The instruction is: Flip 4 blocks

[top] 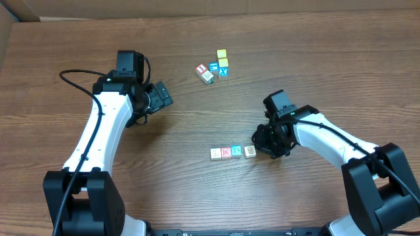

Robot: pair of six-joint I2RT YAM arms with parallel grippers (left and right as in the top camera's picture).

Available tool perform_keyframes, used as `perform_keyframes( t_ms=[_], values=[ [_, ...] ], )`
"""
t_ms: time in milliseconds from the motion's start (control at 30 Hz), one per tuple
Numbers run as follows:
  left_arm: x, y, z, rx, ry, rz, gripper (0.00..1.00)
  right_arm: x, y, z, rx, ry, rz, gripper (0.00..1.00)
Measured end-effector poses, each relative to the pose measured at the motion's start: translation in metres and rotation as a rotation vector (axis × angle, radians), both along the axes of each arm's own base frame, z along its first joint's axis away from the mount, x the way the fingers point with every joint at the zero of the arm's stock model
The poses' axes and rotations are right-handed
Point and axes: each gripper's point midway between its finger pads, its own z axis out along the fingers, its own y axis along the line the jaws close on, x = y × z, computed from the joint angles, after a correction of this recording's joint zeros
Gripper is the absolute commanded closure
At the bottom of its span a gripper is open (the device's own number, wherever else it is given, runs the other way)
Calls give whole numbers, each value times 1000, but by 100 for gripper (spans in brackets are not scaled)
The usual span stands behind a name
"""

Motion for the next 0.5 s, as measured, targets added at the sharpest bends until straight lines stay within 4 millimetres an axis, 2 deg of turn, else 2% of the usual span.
perform_keyframes(
  t_ms=[500],
  values=[
    [0,0,0,0,0,0,0,4,4,1,9,20,-108,78]
  ],
)
